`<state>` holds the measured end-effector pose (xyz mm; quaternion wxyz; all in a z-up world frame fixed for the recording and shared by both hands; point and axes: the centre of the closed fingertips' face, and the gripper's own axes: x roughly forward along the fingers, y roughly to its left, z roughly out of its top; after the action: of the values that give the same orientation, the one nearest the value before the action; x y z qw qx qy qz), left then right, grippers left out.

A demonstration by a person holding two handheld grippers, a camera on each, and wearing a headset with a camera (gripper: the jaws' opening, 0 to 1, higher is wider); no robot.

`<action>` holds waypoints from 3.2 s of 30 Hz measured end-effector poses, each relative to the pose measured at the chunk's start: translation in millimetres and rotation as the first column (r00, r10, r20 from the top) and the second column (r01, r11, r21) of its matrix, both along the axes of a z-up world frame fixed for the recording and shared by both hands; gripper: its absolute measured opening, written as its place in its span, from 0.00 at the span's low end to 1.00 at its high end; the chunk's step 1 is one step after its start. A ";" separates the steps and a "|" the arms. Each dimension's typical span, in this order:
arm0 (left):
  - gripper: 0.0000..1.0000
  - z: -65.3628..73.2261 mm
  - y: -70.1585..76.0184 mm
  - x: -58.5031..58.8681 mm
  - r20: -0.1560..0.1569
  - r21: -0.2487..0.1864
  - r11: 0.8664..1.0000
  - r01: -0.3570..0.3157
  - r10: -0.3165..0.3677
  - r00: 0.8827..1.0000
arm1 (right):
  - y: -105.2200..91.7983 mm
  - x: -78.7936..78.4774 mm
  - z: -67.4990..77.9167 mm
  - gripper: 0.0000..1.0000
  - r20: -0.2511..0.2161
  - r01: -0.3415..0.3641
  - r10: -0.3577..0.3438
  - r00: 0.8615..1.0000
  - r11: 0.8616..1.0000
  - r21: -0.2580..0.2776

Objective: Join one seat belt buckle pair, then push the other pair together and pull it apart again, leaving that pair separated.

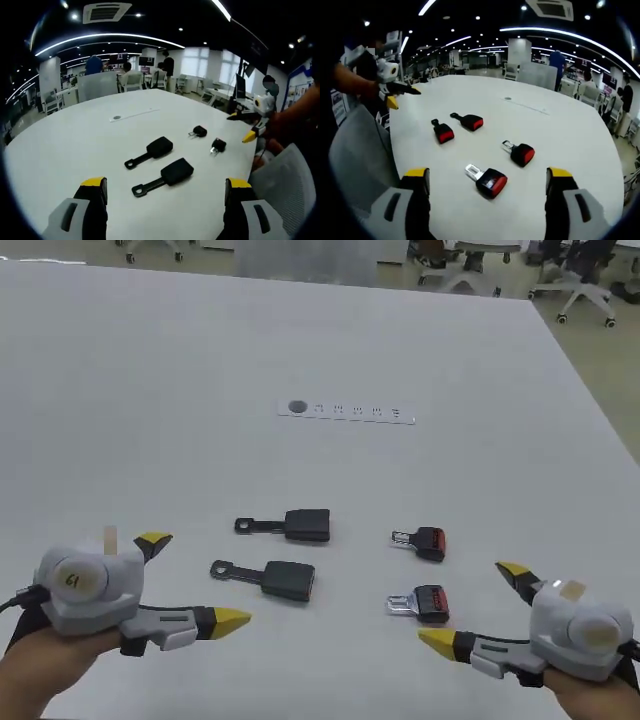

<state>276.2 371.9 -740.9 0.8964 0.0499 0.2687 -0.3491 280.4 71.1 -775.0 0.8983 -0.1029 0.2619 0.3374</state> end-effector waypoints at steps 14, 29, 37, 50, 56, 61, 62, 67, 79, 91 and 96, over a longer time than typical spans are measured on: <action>1.00 -1.2 -1.9 0.2 -0.004 0.009 1.000 0.016 -0.016 1.000 | 0.8 -0.3 -2.6 0.96 -0.014 -0.017 0.017 1.000 1.000 0.009; 0.99 -3.0 -10.6 6.3 0.000 0.042 0.997 0.067 -0.067 0.998 | 3.6 -2.4 -7.5 0.96 -0.047 -0.062 0.062 0.997 0.998 -0.001; 0.99 -3.4 -17.2 9.0 -0.001 0.050 0.994 0.094 -0.094 0.996 | 6.0 -4.8 -12.2 0.96 -0.059 -0.124 0.121 0.991 0.991 -0.046; 0.98 -7.1 -24.7 17.7 -0.002 0.082 0.985 0.153 -0.153 0.988 | 8.9 -3.2 -19.7 0.95 -0.089 -0.175 0.170 0.981 0.983 -0.053; 0.97 -9.5 -29.7 24.6 -0.002 0.095 0.979 0.182 -0.182 0.983 | 10.5 -3.3 -27.5 0.93 -0.113 -0.223 0.214 0.970 0.972 -0.072; 0.96 -15.6 -34.1 27.4 -0.010 0.107 0.970 0.217 -0.217 0.976 | 10.6 0.2 -30.6 0.90 -0.129 -0.246 0.236 0.963 0.967 -0.069; 0.96 -16.8 -34.8 27.7 -0.011 0.111 0.969 0.223 -0.223 0.975 | 10.7 0.9 -30.8 0.90 -0.133 -0.250 0.240 0.962 0.966 -0.067; 0.94 -25.4 -37.8 30.4 -0.025 0.124 0.959 0.254 -0.253 0.967 | 9.6 6.3 -35.2 0.90 -0.151 -0.281 0.268 0.951 0.957 -0.072; 0.86 -47.6 -44.4 38.1 -0.061 0.162 0.925 0.343 -0.337 0.939 | 10.0 13.3 -52.1 0.85 -0.216 -0.390 0.365 0.906 0.917 -0.088; 0.77 -68.2 -61.9 44.9 -0.108 0.191 0.872 0.450 -0.437 0.893 | 10.3 14.4 -68.1 0.78 -0.277 -0.494 0.456 0.846 0.865 -0.084; 0.72 -84.6 -68.2 46.2 -0.134 0.223 0.826 0.518 -0.500 0.855 | 10.6 14.9 -72.8 0.76 -0.301 -0.534 0.491 0.818 0.842 -0.077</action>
<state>322.4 303.7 -825.5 0.7472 0.2205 0.3185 -0.5401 295.3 81.7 -847.8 0.7187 -0.1934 0.3700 0.5560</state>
